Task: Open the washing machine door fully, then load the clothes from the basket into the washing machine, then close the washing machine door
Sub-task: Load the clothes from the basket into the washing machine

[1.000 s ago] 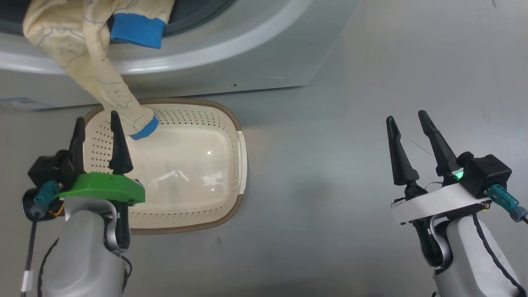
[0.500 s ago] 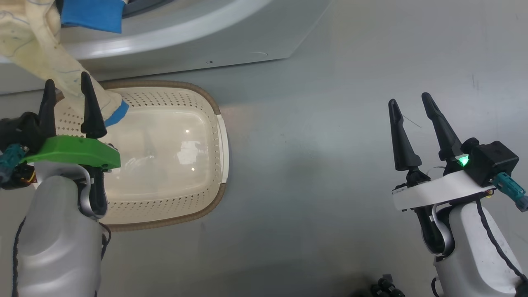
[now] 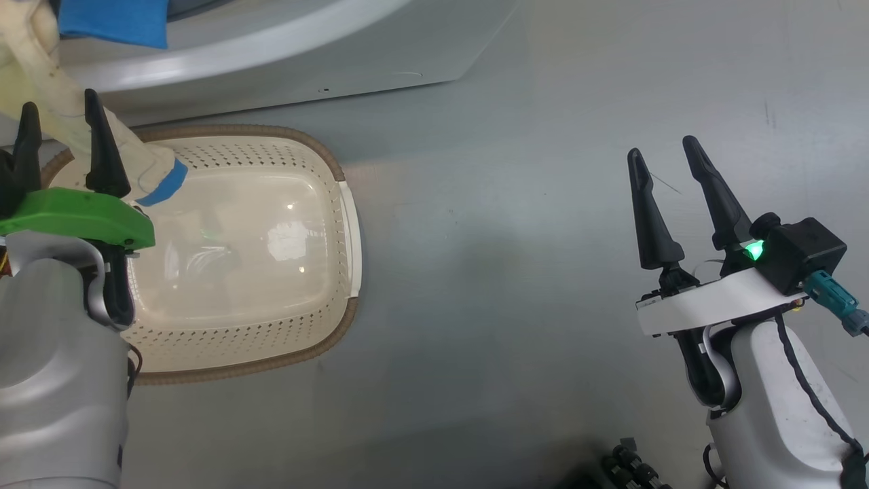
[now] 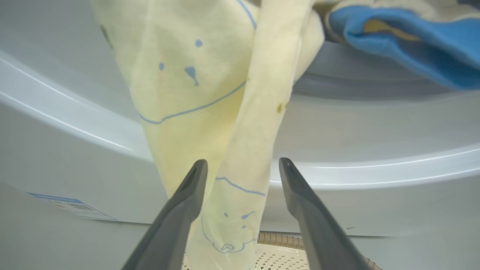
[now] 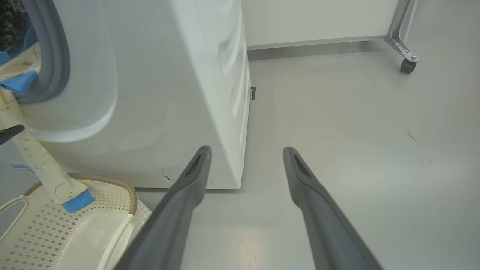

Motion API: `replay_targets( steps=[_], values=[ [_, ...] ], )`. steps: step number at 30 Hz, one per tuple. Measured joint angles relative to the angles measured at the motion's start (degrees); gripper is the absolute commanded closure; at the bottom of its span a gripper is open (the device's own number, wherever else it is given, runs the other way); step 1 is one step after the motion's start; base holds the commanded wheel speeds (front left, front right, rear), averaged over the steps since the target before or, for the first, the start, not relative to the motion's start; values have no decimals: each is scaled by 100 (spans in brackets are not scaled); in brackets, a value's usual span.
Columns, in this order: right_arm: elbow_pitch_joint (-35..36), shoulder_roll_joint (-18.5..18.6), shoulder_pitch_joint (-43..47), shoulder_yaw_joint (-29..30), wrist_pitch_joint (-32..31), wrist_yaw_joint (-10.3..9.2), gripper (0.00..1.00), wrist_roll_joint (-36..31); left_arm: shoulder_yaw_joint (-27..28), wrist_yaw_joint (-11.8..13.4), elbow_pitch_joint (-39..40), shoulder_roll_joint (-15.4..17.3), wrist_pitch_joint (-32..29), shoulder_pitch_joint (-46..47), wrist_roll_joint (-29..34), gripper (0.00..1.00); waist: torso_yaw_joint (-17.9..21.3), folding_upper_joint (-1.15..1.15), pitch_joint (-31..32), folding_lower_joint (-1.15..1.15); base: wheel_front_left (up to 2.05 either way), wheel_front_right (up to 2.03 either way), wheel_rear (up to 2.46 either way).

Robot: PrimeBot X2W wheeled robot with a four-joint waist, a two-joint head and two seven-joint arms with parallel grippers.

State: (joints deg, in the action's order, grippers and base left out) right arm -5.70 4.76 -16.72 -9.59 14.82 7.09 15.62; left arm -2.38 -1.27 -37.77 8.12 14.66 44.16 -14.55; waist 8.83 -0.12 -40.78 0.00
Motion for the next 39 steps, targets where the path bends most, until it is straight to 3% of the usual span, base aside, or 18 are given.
replay_targets(
  steps=[2,3,4,5,6,16,27,34,39],
  values=[
    [-1,-4,-7,-4,0,0,0,0,14,0,-67,22,0,42,14,0,19,0,-8,0,0,0,0],
    [-2,-5,-7,-5,0,0,0,0,19,0,-102,38,0,75,37,22,29,0,-12,0,0,0,0],
    [-2,-8,-7,-7,0,0,0,0,18,0,-134,66,0,113,69,59,39,0,-17,0,0,0,0],
    [-4,-10,-7,-7,0,0,0,0,20,0,-143,97,0,152,99,86,48,0,-21,0,0,0,0],
    [-7,-13,-7,-7,0,0,0,0,25,0,-142,118,0,198,103,100,58,0,-25,0,0,0,0],
    [-56,-32,-7,9,0,0,0,0,35,-8,-145,38,0,337,121,100,93,0,11,0,0,0,0],
    [-99,-71,1,91,0,0,0,1,94,33,478,-403,0,200,100,100,0,0,196,0,0,0,0],
    [-159,-99,6,8,0,0,0,1,16,-227,1100,-538,1,174,-88,100,-24,0,342,0,0,0,0],
    [-191,-119,13,-126,0,0,0,14,91,-236,1291,-519,1,304,-118,100,45,0,412,0,0,0,0]
  ],
)
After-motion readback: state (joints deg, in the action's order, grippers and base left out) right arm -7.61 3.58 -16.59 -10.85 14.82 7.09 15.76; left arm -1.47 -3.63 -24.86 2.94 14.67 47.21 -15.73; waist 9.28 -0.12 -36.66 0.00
